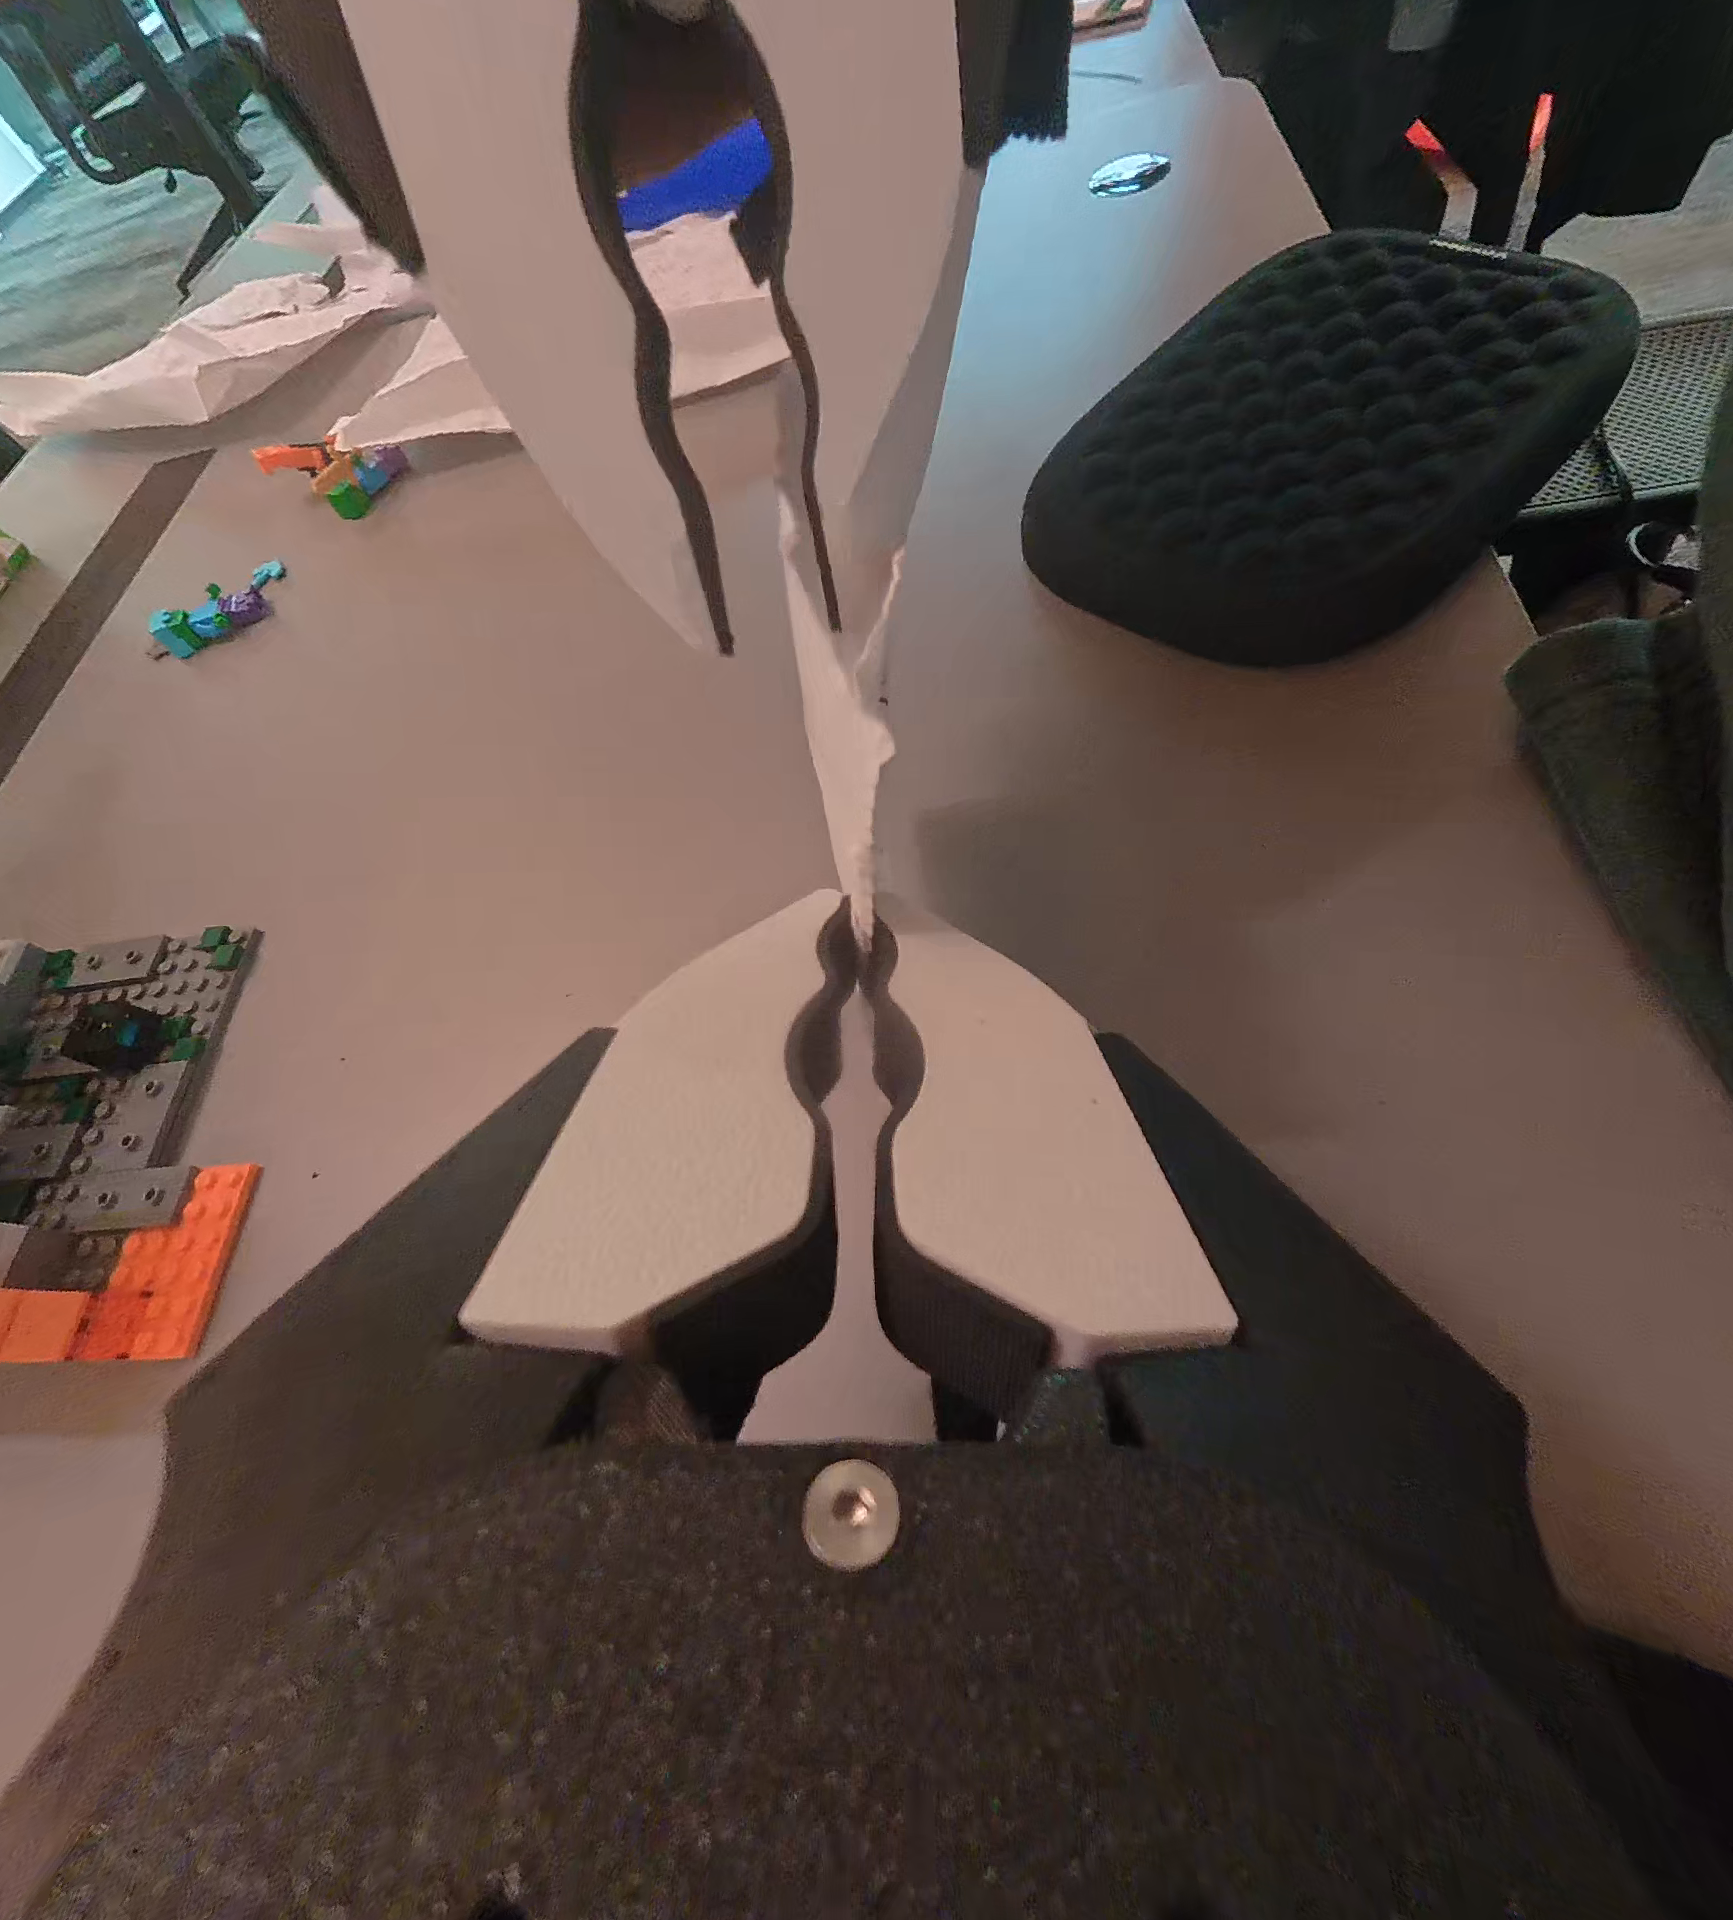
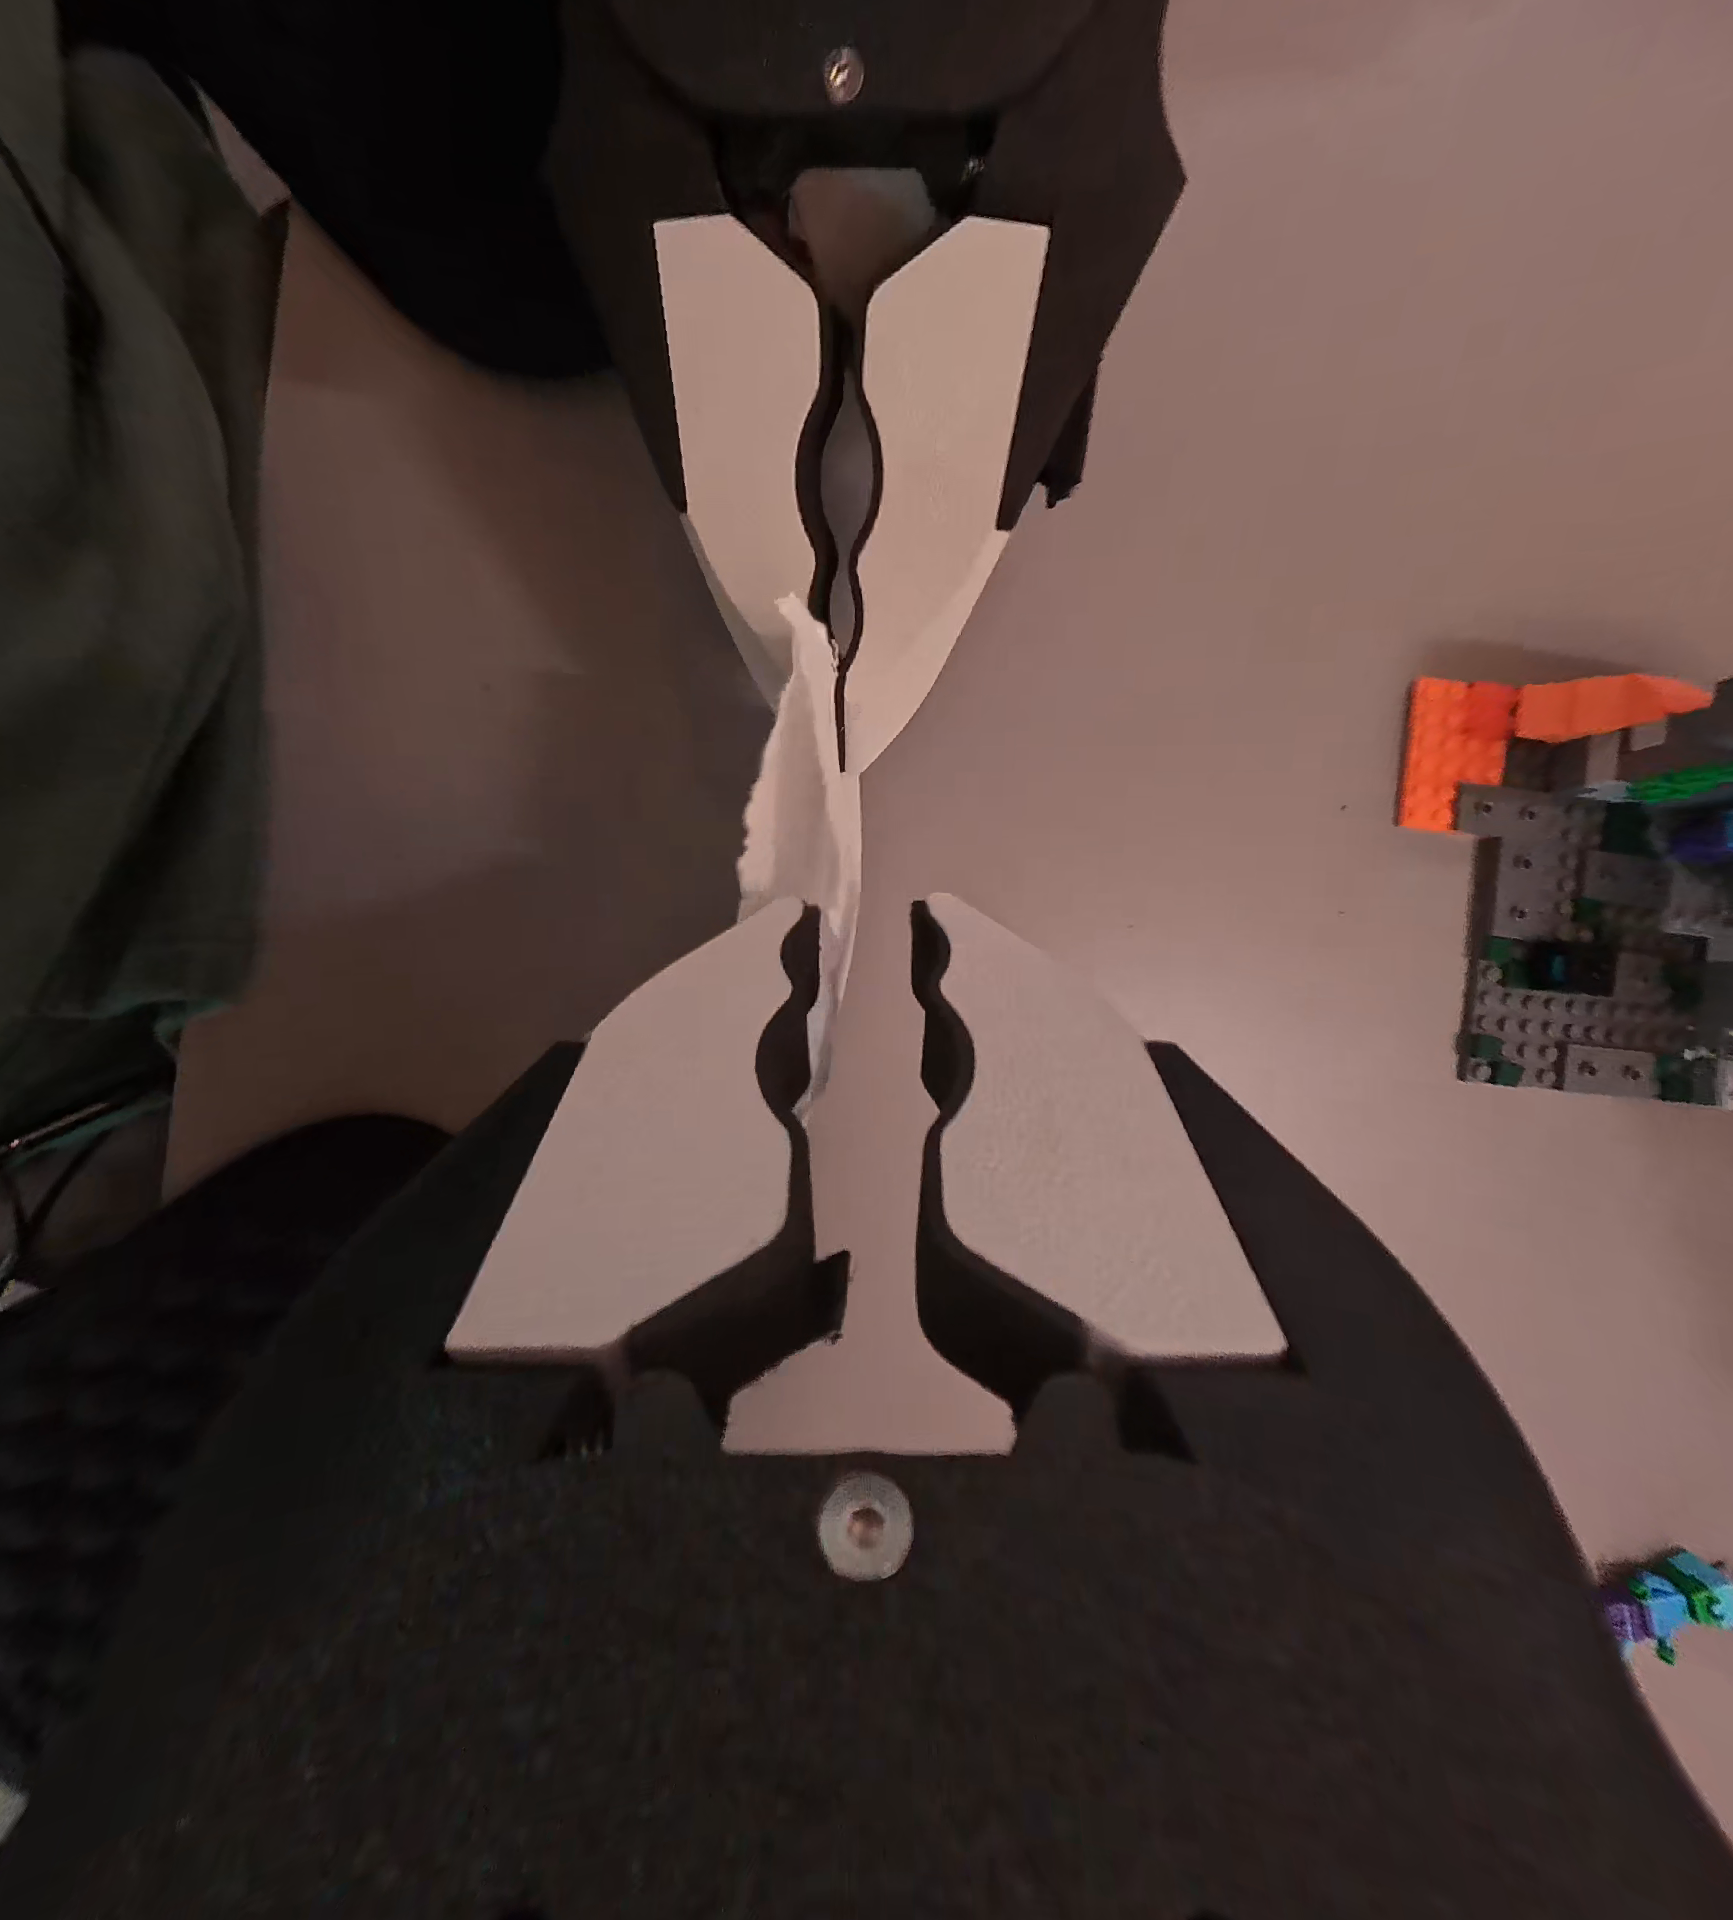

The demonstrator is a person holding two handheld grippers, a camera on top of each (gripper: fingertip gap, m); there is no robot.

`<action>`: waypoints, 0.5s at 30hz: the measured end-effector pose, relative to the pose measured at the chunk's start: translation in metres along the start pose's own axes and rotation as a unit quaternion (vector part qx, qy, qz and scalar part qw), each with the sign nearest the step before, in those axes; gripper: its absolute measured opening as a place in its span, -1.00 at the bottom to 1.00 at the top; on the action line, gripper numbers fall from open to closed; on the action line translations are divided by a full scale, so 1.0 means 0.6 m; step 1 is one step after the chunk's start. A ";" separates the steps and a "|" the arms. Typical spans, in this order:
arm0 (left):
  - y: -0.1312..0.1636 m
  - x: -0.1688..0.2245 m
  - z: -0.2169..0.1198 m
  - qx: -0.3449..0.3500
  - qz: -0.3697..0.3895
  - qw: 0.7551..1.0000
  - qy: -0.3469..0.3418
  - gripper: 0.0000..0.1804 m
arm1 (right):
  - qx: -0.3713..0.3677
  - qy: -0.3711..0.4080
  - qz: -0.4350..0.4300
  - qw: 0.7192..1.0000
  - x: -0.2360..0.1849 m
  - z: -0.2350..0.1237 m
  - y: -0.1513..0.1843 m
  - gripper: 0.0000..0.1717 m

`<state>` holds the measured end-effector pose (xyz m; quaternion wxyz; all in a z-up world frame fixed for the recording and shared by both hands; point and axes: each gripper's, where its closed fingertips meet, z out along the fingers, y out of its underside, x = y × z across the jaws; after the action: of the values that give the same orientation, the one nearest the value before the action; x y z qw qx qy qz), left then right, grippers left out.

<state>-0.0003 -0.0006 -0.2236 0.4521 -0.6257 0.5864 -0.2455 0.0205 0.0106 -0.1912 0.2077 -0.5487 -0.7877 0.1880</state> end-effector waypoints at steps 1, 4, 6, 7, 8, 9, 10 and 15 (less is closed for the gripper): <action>0.000 0.002 0.001 0.000 0.002 1.000 0.003 -1.00 | -0.011 -0.007 -0.005 1.000 -0.004 0.004 0.002 -0.86; 0.004 0.003 0.003 -0.006 0.008 1.000 0.001 -0.99 | -0.035 -0.008 -0.004 0.999 -0.005 0.011 0.008 -1.00; 0.000 -0.001 -0.001 -0.001 0.007 1.000 -0.007 -0.87 | -0.037 0.002 0.034 0.999 0.005 0.010 0.010 -1.00; -0.007 -0.010 -0.008 0.003 0.007 1.000 -0.019 -0.77 | -0.041 0.008 0.059 0.997 0.011 0.009 0.014 -1.00; -0.018 -0.018 -0.018 0.012 0.008 0.999 -0.032 -0.71 | -0.045 0.020 0.087 0.995 0.021 0.010 0.019 -1.00; -0.034 -0.025 -0.030 0.026 0.008 0.999 -0.045 -0.69 | -0.047 0.021 0.111 0.993 0.025 0.010 0.024 -1.00; -0.053 -0.030 -0.041 0.036 0.016 0.998 -0.059 -0.69 | -0.049 0.013 0.130 0.990 0.025 0.012 0.028 -1.00; -0.089 -0.015 -0.037 -0.032 0.119 0.989 -0.076 -0.72 | -0.060 -0.005 0.185 0.981 0.028 0.026 0.021 -1.00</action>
<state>0.0071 -0.0035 -0.1655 0.5009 -0.5825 0.6282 -0.1230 0.0173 0.0294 -0.2089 0.1323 -0.6953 -0.6834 0.1788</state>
